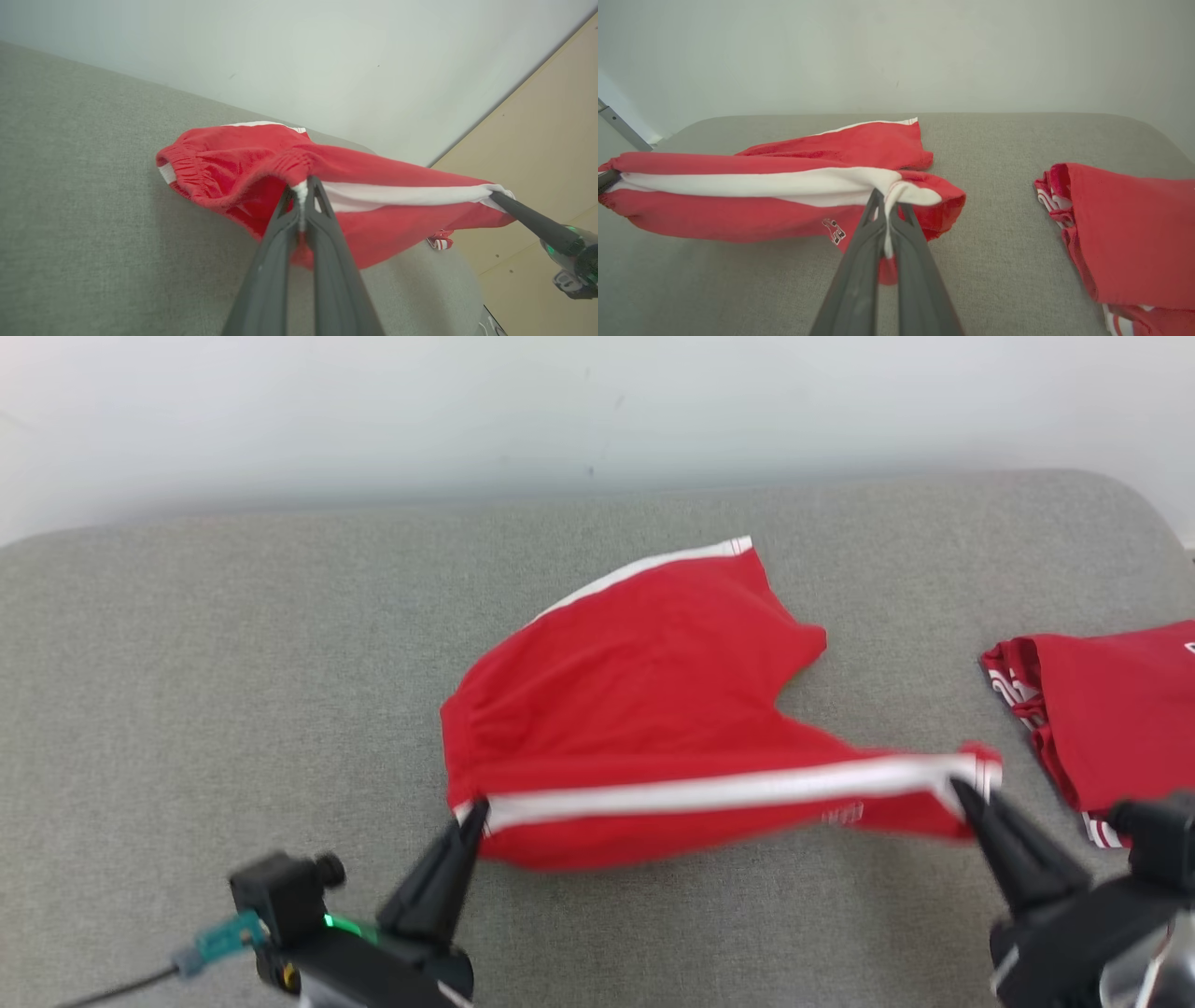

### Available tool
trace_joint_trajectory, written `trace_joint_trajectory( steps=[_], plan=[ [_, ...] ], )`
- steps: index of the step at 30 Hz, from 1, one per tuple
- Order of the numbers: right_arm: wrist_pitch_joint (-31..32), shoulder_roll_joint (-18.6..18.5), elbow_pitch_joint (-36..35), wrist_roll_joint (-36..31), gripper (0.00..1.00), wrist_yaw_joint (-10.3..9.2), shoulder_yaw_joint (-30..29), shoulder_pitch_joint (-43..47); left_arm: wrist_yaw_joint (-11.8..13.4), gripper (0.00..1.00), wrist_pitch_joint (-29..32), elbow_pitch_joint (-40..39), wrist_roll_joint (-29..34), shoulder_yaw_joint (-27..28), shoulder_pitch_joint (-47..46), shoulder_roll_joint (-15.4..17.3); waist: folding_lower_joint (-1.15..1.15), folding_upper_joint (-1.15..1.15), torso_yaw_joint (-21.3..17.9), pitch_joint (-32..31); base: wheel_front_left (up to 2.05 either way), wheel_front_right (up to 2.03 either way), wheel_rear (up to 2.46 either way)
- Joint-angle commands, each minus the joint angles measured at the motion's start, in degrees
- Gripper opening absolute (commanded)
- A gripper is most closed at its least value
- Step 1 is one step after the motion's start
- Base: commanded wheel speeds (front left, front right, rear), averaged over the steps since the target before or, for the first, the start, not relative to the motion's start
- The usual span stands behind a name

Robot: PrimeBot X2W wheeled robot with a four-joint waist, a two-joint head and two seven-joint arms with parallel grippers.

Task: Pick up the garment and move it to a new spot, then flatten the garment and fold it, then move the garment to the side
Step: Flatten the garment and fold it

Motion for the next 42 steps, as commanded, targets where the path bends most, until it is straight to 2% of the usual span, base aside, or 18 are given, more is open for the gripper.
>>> trace_joint_trajectory(
  steps=[1,9,17,23,32,37,42],
  plan=[
    [0.7,0.7,-0.5,0.7,0.00,-0.16,-0.3,1.3,0.4,0.00,0.1,-0.4,0.5,-0.2,1.3,0.3,0.01,0.00,0.2,-0.6,0.00,0.00,0.00],
    [10.3,1.1,-1.6,6.9,0.00,-0.16,1.4,10.8,3.3,0.00,2.0,-0.7,-0.2,-2.7,8.3,1.8,0.01,0.00,-0.2,-2.3,0.00,0.00,0.00],
    [19.8,2.4,-2.1,10.0,0.00,-0.16,-1.4,17.4,5.5,0.00,6.3,-1.6,-1.6,-5.6,13.1,3.6,0.01,0.00,-0.4,-3.0,0.00,0.00,0.00],
    [20.3,1.4,-3.9,8.7,0.00,-0.16,-2.7,16.2,6.7,0.00,5.3,-3.4,-2.9,-4.4,14.1,3.1,0.01,0.00,-0.1,-2.8,0.00,0.00,0.00],
    [13.6,-4.8,1.4,6.3,0.00,-0.16,1.0,3.5,6.3,0.00,1.0,-2.1,-0.6,-1.7,7.3,-0.6,0.01,0.00,1.7,-0.4,0.00,0.00,0.00],
    [10.1,-8.5,8.0,6.7,0.00,-0.16,6.6,-7.7,5.7,0.00,0.1,1.3,0.8,-0.8,1.3,-3.4,0.01,0.00,2.7,1.8,0.00,0.00,0.00],
    [7.0,-10.7,15.0,7.3,0.00,-0.16,13.0,-19.7,6.8,0.00,-0.4,5.9,1.7,0.1,-4.3,-6.4,0.01,0.00,3.7,4.5,0.00,0.00,0.00]
  ],
)
